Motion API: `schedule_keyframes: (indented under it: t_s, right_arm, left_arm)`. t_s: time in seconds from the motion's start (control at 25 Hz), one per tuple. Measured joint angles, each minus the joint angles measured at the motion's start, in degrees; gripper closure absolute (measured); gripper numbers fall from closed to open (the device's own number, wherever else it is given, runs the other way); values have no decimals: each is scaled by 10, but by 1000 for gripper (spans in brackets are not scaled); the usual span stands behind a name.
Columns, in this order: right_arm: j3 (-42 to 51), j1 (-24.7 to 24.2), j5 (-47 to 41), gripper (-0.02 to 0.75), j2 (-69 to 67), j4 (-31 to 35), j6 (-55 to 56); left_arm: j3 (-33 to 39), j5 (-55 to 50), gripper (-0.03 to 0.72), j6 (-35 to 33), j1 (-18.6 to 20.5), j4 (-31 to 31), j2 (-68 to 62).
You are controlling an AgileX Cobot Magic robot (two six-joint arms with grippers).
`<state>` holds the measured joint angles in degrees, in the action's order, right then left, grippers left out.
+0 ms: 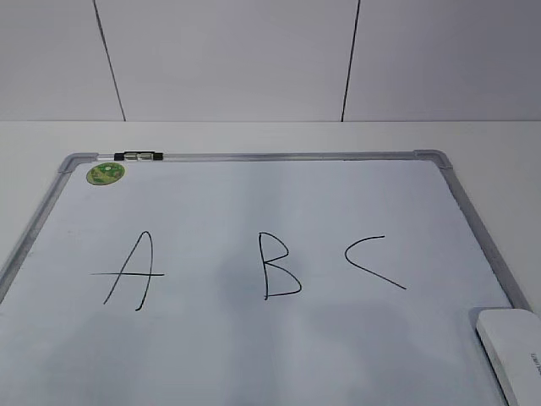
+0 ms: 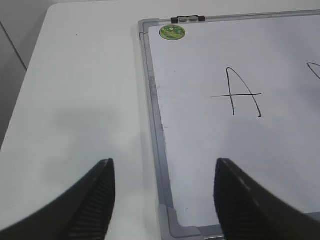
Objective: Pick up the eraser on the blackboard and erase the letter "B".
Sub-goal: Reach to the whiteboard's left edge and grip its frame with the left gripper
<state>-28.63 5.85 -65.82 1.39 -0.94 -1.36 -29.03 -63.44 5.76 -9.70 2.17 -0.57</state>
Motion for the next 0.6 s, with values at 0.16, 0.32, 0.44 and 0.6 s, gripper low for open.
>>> schedule_keyframes:
  t_s: [0.16,0.32,0.44,0.6]
  right_arm:
    - [0,0,0,165,0,0,0]
    - [0,0,0,165,0,0,0]
    - [0,0,0,165,0,0,0]
    - [0,0,0,165,0,0,0]
  left_arm:
    - [0,0,222,0,0,0,0]
    - [0,0,225,0,0,0,0]
    - [0,0,237,0,0,0,0]
    - [0,0,242,0,0,0,0]
